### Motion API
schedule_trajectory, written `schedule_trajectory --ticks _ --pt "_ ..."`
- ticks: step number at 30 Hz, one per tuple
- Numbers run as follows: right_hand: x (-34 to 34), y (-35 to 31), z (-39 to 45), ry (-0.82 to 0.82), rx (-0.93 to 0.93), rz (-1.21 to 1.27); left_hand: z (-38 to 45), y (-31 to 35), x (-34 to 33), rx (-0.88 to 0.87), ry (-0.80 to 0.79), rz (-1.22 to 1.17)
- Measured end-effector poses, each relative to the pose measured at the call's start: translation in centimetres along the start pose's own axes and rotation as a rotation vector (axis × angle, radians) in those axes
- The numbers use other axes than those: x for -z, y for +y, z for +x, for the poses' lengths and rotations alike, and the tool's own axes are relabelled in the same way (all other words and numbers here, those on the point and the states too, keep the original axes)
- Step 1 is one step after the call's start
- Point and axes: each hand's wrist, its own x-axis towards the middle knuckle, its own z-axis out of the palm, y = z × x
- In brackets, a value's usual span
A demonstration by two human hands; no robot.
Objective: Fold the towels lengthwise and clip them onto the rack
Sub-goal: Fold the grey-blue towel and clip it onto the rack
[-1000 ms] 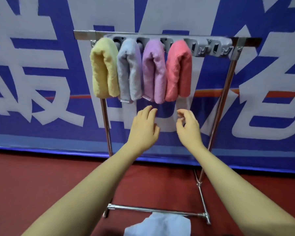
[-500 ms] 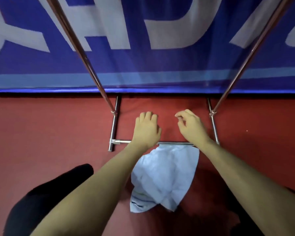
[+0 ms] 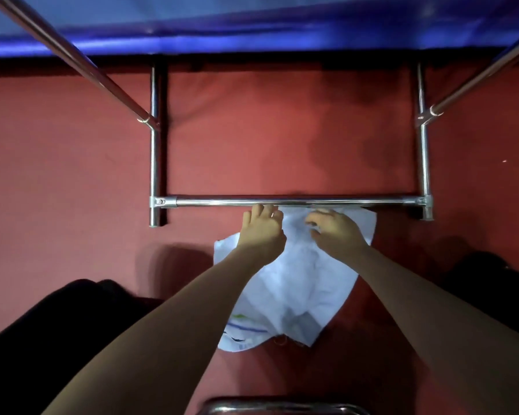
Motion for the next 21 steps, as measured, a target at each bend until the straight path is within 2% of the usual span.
schedule_trajectory --ticks 4,6,9,14,18,21 --pt "-4.1 0.9 1.1 -0.22 0.001 -0.157 1.5 -1.8 -3.5 -0.015 -0.11 0.027" --pt "-5.7 1.2 1.7 -0.251 0.0 -0.213 2.0 -2.1 -4.9 -0.03 -0.158 0.031" --pt "-7.2 1.3 2.8 -0.133 0.034 -0.212 2.4 -2.2 -6.3 -0.039 -0.207 -0.006" --pt "-6.8 0.9 3.3 0.014 0.195 -0.265 2.5 -1.8 -6.6 -0.028 -0.212 -0.044" --pt "-5.0 0.4 1.5 0.203 0.292 -0.237 1.5 -1.1 -5.3 -0.04 -0.164 -0.066" --pt "-3.2 -0.7 -0.6 0.404 0.346 -0.144 -0.3 -0.2 -3.5 -0.038 -0.092 -0.122"
